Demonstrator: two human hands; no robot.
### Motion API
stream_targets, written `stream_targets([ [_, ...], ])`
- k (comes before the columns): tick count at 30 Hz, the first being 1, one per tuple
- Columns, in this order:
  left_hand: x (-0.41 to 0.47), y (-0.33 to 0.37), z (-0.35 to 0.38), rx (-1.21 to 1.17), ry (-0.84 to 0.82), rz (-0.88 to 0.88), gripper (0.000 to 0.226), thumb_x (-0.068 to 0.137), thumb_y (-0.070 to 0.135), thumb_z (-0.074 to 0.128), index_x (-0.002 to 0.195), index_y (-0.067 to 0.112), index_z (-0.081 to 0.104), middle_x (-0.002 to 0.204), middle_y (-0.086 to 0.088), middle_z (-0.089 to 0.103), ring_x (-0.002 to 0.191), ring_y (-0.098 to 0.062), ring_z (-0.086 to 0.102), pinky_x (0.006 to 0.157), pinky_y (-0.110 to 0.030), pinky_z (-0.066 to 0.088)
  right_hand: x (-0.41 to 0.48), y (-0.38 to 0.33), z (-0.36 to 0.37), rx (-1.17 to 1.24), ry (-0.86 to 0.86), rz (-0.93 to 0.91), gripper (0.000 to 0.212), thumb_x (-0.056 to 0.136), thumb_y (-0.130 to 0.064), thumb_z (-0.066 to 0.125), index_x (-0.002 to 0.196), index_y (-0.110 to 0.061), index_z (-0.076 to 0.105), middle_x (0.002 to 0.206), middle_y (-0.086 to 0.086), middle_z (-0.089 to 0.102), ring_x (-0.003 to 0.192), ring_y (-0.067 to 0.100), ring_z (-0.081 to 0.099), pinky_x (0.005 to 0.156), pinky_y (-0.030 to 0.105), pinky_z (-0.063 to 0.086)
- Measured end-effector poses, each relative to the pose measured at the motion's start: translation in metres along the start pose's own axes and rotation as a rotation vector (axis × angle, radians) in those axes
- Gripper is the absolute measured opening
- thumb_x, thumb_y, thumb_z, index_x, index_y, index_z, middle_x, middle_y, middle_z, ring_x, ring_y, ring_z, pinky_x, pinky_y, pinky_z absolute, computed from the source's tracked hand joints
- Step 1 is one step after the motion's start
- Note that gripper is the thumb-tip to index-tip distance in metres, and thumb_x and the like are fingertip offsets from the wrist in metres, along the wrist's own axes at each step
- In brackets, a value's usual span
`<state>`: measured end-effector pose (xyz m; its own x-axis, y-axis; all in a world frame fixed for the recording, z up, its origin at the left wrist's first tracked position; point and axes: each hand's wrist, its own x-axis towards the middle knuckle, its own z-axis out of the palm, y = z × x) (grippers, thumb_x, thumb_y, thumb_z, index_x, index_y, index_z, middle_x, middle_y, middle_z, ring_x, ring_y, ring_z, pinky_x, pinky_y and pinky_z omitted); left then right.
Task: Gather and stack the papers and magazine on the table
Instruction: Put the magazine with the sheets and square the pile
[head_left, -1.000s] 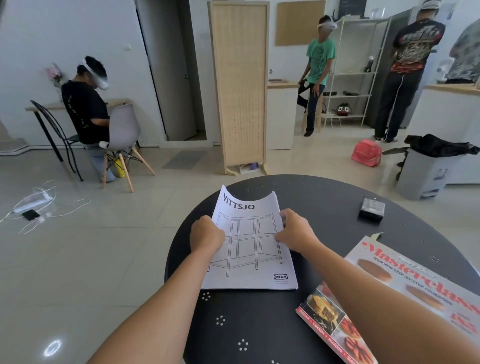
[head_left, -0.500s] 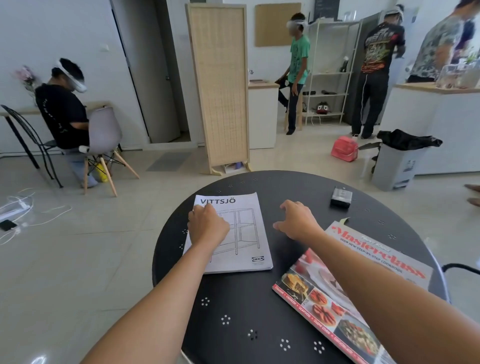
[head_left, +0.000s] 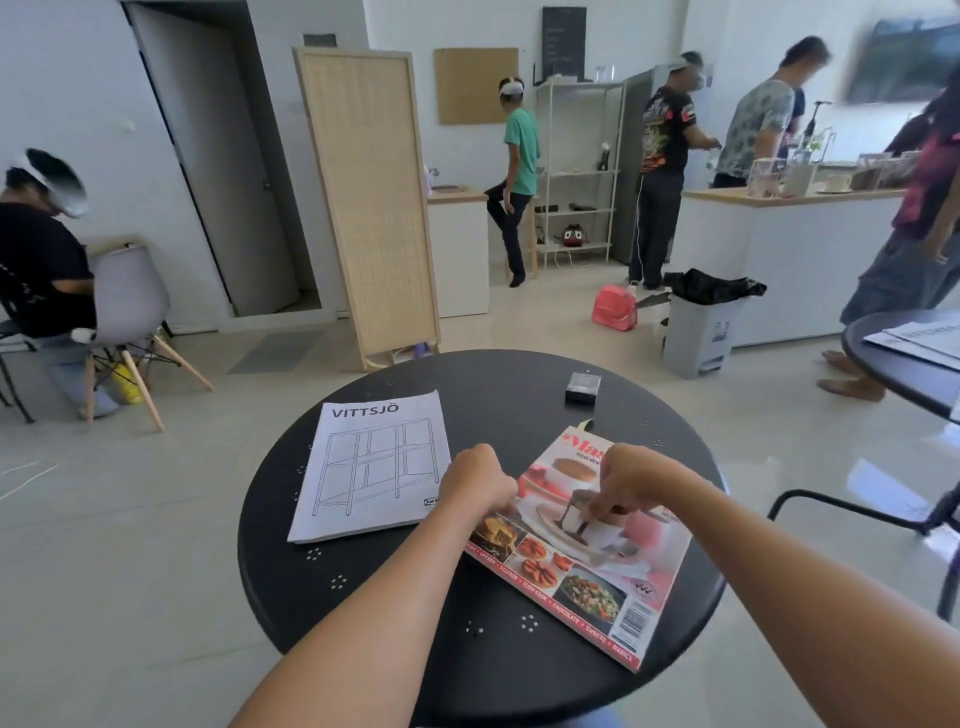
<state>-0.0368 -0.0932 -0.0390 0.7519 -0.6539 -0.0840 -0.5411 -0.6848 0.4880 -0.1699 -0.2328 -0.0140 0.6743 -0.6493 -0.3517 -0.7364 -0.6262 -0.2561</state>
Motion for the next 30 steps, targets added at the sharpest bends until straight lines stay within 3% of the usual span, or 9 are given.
stream_targets([
  [2, -0.006, 0.01, 0.006, 0.045, -0.051, -0.001, 0.008, 0.085, 0.009, 0.057, 0.092, 0.008, 0.06, 0.09, -0.009, 0.064, 0.09, -0.027, 0.065, 0.06, -0.028, 0.042, -0.002, 0.006, 0.004, -0.021, -0.006, -0.013, 0.053, 0.069, -0.044, 0.084, 0.099, -0.002, 0.071, 0.094, 0.009, 0.075, 0.074, 0.021, 0.059, 0.061, 0.027, 0.043],
  [4, -0.01, 0.02, 0.01, 0.081, -0.05, -0.007, 0.007, 0.083, 0.005, 0.053, 0.078, 0.009, 0.05, 0.073, -0.003, 0.054, 0.076, -0.024, 0.059, 0.055, -0.028, 0.039, -0.002, 0.008, 0.008, -0.038, 0.014, -0.038, 0.059, 0.069, -0.044, 0.084, 0.111, -0.006, 0.068, 0.108, 0.009, 0.073, 0.083, 0.021, 0.06, 0.067, 0.027, 0.045],
  [7, -0.014, 0.032, 0.014, 0.108, -0.053, -0.007, 0.001, 0.085, 0.009, 0.055, 0.085, 0.01, 0.054, 0.082, -0.006, 0.06, 0.082, -0.026, 0.062, 0.061, -0.031, 0.045, 0.001, 0.012, 0.014, -0.072, 0.093, -0.062, 0.083, 0.061, -0.053, 0.085, 0.132, -0.024, 0.054, 0.129, 0.01, 0.056, 0.112, 0.028, 0.052, 0.095, 0.038, 0.047],
  [10, -0.013, 0.035, 0.016, 0.095, -0.072, -0.048, 0.012, 0.084, 0.016, 0.058, 0.095, 0.01, 0.059, 0.099, -0.009, 0.067, 0.094, -0.028, 0.065, 0.067, -0.033, 0.049, 0.002, 0.013, 0.017, -0.151, 0.106, -0.102, 0.084, 0.061, -0.063, 0.08, 0.136, -0.035, 0.052, 0.136, 0.008, 0.051, 0.127, 0.03, 0.039, 0.106, 0.043, 0.035],
  [14, -0.008, 0.033, 0.015, -0.04, -0.138, -0.095, 0.006, 0.081, 0.011, 0.052, 0.084, 0.008, 0.056, 0.092, -0.011, 0.067, 0.081, -0.026, 0.061, 0.06, -0.028, 0.041, -0.01, 0.015, 0.014, -0.112, 0.09, -0.141, 0.077, 0.072, -0.054, 0.078, 0.14, -0.03, 0.053, 0.139, 0.006, 0.052, 0.131, 0.027, 0.039, 0.109, 0.042, 0.027],
  [17, -0.005, 0.031, 0.014, -0.097, -0.158, -0.058, 0.025, 0.088, 0.008, 0.045, 0.104, 0.0, 0.063, 0.102, -0.016, 0.067, 0.08, -0.027, 0.058, 0.062, -0.03, 0.041, -0.016, 0.017, 0.013, -0.079, 0.092, -0.153, 0.078, 0.074, -0.05, 0.078, 0.144, -0.03, 0.048, 0.143, 0.005, 0.048, 0.131, 0.026, 0.038, 0.109, 0.039, 0.028],
  [20, -0.005, 0.024, 0.009, -0.138, -0.08, 0.015, 0.018, 0.095, 0.016, 0.045, 0.1, 0.007, 0.06, 0.101, -0.01, 0.062, 0.086, -0.026, 0.058, 0.072, -0.034, 0.045, -0.013, 0.019, 0.013, -0.01, 0.092, -0.165, 0.085, 0.07, -0.054, 0.08, 0.145, -0.037, 0.044, 0.143, 0.006, 0.044, 0.13, 0.028, 0.04, 0.107, 0.04, 0.033],
  [26, -0.005, -0.002, -0.016, -0.395, 0.116, -0.008, 0.011, 0.091, 0.01, 0.052, 0.091, 0.006, 0.062, 0.088, -0.006, 0.064, 0.071, -0.017, 0.059, 0.061, -0.03, 0.046, -0.011, 0.01, 0.008, 0.297, 0.198, -0.099, 0.113, 0.067, -0.059, 0.08, 0.156, -0.031, 0.016, 0.153, 0.01, 0.024, 0.141, 0.035, 0.024, 0.113, 0.054, 0.028],
  [30, -0.007, -0.027, -0.044, -0.533, 0.219, -0.047, 0.013, 0.095, 0.009, 0.052, 0.087, 0.008, 0.062, 0.087, -0.009, 0.067, 0.069, -0.017, 0.062, 0.057, -0.028, 0.048, -0.008, -0.006, 0.012, 0.638, 0.285, -0.015, 0.108, 0.074, -0.059, 0.074, 0.155, -0.026, 0.011, 0.156, 0.014, 0.023, 0.143, 0.035, 0.026, 0.115, 0.057, 0.029],
])
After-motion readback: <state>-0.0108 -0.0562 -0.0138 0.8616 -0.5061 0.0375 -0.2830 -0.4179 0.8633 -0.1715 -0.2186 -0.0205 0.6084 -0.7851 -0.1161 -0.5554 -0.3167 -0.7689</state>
